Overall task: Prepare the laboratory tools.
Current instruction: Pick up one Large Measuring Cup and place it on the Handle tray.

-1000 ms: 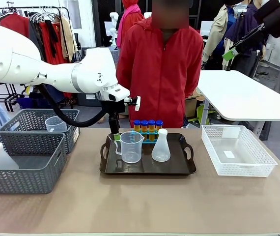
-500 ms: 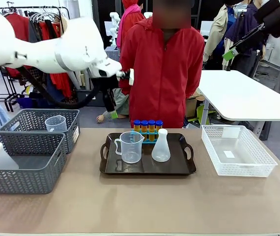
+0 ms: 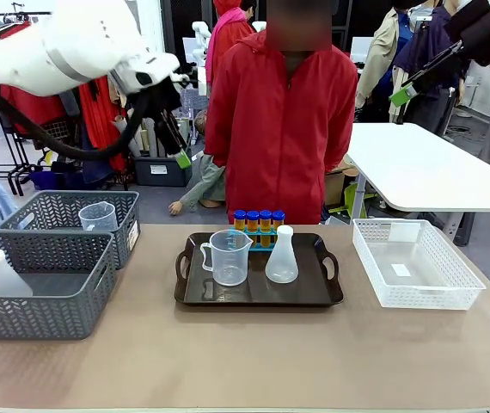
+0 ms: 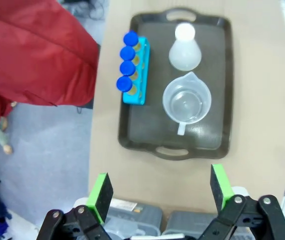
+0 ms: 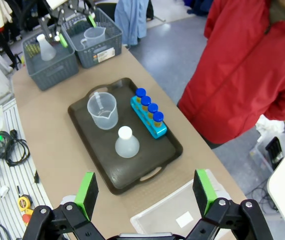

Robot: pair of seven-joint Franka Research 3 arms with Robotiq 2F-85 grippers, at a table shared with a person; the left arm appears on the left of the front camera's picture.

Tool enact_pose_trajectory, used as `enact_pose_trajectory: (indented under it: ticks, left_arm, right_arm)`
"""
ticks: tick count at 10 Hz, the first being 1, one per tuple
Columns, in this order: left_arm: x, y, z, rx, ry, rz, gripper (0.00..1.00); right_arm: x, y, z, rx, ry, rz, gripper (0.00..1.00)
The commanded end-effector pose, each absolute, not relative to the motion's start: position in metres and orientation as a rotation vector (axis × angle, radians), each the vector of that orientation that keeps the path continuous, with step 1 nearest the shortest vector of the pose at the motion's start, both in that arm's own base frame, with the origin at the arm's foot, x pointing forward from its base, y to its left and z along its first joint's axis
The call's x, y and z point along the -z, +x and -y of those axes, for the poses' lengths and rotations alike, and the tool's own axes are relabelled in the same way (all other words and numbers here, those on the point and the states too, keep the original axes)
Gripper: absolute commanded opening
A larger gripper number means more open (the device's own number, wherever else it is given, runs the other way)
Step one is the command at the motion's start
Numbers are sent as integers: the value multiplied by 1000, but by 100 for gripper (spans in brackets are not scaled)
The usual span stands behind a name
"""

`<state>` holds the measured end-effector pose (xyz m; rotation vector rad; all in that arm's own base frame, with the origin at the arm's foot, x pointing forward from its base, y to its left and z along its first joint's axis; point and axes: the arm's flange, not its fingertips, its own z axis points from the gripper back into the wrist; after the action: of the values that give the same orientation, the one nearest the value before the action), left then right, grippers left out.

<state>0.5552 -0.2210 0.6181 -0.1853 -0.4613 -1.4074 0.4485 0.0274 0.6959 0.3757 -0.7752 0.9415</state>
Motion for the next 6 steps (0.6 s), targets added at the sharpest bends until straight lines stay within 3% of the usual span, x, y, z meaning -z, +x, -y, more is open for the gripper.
enact_pose_trajectory:
  ticks: [1, 6]
  left_arm:
    - [-638, 549, 202, 1444, -189, 521, 100]
    - [-682, 548, 145, 1426, -325, 636, 100]
  right_arm:
    - [-697, 449, -27, -951, 392, 785, 100]
    - [-697, 449, -27, -951, 392, 785, 100]
